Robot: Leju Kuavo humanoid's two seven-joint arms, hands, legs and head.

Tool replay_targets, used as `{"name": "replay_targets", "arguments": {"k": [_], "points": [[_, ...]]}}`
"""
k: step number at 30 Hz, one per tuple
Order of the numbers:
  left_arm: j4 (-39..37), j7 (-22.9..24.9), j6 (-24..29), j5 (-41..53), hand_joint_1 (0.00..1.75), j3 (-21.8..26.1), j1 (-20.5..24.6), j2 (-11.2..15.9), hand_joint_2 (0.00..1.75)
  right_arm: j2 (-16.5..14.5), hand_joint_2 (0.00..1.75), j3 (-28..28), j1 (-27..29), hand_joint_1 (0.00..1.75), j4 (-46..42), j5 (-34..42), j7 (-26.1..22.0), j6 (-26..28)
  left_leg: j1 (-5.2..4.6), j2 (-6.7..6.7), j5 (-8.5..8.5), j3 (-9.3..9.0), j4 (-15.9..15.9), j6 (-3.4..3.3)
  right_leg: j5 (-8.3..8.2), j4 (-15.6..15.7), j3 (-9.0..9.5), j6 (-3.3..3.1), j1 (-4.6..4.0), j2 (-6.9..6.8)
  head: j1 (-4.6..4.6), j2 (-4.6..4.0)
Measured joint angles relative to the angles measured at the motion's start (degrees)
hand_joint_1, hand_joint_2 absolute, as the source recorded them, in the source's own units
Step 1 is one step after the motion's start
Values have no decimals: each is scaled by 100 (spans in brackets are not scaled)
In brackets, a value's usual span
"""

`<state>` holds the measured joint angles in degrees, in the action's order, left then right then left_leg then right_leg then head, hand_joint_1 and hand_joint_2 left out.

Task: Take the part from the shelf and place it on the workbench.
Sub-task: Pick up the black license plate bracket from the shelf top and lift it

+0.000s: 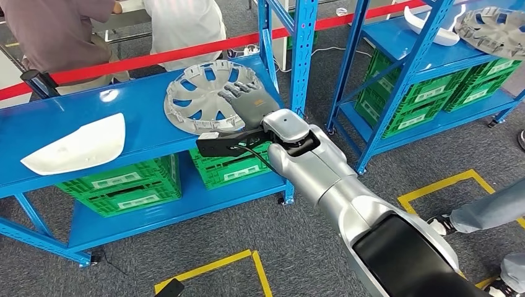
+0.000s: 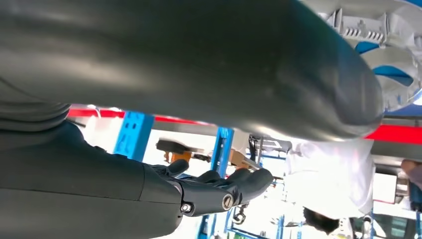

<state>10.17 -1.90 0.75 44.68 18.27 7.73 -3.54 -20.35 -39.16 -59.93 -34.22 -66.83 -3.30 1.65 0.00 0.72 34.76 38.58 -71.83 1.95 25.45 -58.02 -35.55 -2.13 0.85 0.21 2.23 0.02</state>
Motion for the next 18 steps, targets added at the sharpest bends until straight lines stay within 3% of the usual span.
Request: {"name": "replay_targets", "arguments": {"k": [1,2,4,5,6,8,10,12,13,15,16,17,18], "points": [[-1,24,-3,14,0,0,-14,0,0,0,0,-49,7,0,1,14,20,3,38,-10,-2,161,-215,39,28,-1,30,15,14,-10,-1,0],[-2,51,-10,32,0,0,-29,0,0,1,0,-89,13,0,1,28,38,9,77,-22,-128,216,-204,81,57,-3,64,41,36,-14,-1,0],[-2,100,-24,68,0,0,-40,-1,0,-1,0,-152,13,0,1,40,50,22,159,-62,-646,10,441,175,122,-21,140,117,96,-13,-1,0],[-3,117,-28,81,0,0,-33,-13,0,-3,0,-181,9,0,0,44,46,29,177,-84,-844,-151,842,227,159,-38,168,167,114,-11,15,0],[-4,131,-30,90,0,0,-17,-21,0,-5,0,-207,6,0,-2,46,42,32,185,-101,-954,-285,1146,230,189,-53,183,215,117,-8,34,0],[-7,146,-38,101,0,0,11,-39,0,-9,0,-263,17,0,-30,48,33,22,163,-107,-923,-378,1348,161,220,-51,190,293,90,-8,55,0],[-4,145,-41,118,0,0,22,-36,0,-11,0,-326,58,0,-109,49,37,-6,162,-91,-883,-389,1335,25,248,-33,214,360,93,-20,33,0],[0,132,-40,139,0,0,27,-34,0,-11,0,-372,97,0,-213,65,50,-25,157,-76,-845,-436,1331,-85,391,-292,115,397,104,-28,11,0],[1,128,-40,148,0,0,30,-31,0,-9,0,-388,112,0,-254,73,58,-28,145,-73,-827,-461,1335,-127,523,-615,-51,394,94,-27,-3,0],[1,129,-40,164,0,0,36,-26,0,6,0,-428,165,0,-311,86,68,-39,99,-66,-785,-502,1333,-194,791,-1459,-552,360,49,-25,-19,0],[1,135,-42,179,0,0,35,-24,0,25,0,-446,215,0,-336,92,69,-45,71,-55,-761,-527,1333,-220,818,-1739,-759,331,20,-24,-23,0],[1,145,-44,195,0,0,34,-24,0,48,0,-458,271,0,-359,99,70,-50,39,-38,-734,-559,1333,-242,735,-1811,-871,286,-13,-21,-27,0],[1,157,-47,212,0,0,34,-25,0,73,0,-466,320,0,-384,108,69,-51,4,-18,-705,-598,1333,-257,540,-1640,-862,222,-52,-17,-35,0]]}}
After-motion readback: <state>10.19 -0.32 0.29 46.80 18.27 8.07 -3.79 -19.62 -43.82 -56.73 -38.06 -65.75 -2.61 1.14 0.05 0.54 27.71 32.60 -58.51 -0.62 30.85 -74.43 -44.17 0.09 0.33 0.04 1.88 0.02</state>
